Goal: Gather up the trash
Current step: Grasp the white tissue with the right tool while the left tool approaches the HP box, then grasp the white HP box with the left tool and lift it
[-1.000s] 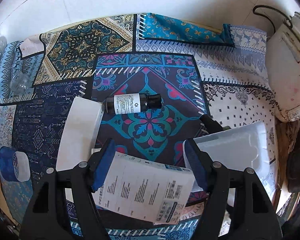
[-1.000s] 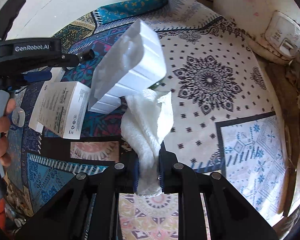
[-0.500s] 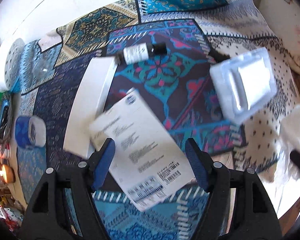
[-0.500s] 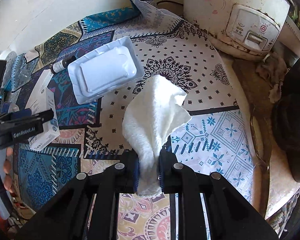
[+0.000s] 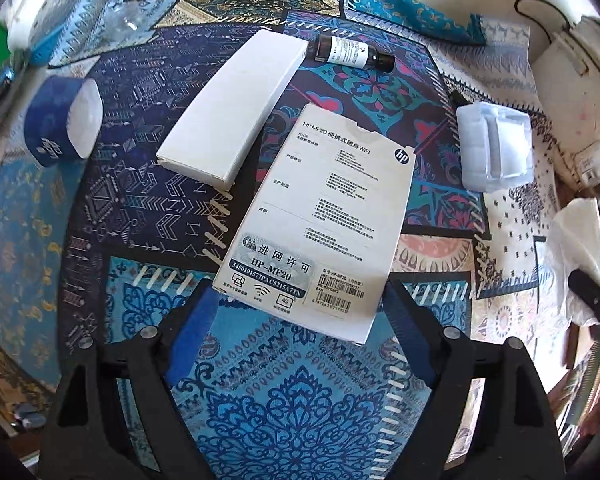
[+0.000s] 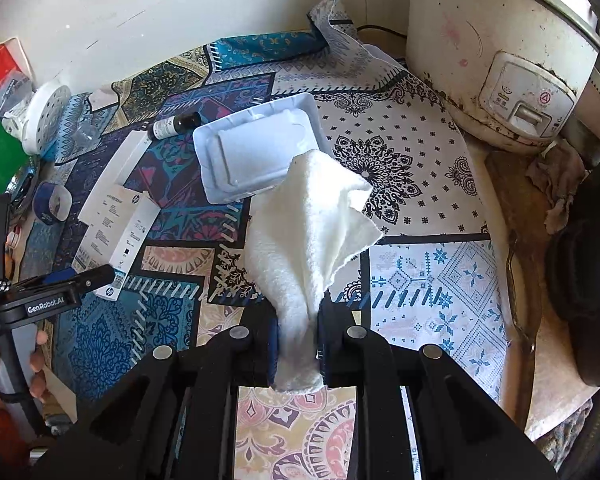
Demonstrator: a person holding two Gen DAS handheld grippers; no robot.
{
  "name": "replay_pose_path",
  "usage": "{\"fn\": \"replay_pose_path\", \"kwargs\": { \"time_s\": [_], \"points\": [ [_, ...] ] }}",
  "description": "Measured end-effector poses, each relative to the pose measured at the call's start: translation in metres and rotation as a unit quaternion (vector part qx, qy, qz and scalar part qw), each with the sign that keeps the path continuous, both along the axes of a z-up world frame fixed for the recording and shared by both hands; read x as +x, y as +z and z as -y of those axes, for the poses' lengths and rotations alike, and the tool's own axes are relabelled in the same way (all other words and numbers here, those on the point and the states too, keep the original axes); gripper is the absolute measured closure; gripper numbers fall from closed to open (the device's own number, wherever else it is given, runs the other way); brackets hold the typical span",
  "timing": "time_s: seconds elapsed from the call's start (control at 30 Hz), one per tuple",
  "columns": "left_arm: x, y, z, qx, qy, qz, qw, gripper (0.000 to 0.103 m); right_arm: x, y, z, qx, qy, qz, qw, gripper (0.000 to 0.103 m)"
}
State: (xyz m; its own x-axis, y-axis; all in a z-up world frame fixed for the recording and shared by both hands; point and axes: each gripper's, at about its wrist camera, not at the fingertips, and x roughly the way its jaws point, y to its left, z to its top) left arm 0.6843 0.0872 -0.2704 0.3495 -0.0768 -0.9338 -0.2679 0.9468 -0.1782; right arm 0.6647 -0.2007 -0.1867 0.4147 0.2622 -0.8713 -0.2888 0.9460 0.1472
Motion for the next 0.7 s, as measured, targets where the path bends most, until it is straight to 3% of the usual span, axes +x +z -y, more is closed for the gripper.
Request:
{"fn": "replay_pose_path", "kwargs": {
  "time_s": [0.17, 0.47, 0.7],
  "points": [
    [-0.001, -0.007, -0.002, -0.010, 0.010, 0.018, 0.9997, 0.019, -0.010, 0.005, 0.005, -0.004, 0.016, 0.009, 1.000, 0.089],
    [0.004, -0.011, 0.034, 0.087, -0.007, 0.031, 0.9957, 0.025, -0.027, 0.009, 0.020, 0.002, 0.056, 0.018, 0.998, 0.089],
    [-0.028, 0.019, 0.061, 0.102, 0.003, 0.074, 0.9920, 0.026, -0.041, 0.008, 0.028, 0.015, 0.074, 0.013, 0.997, 0.089]
  ]
}}
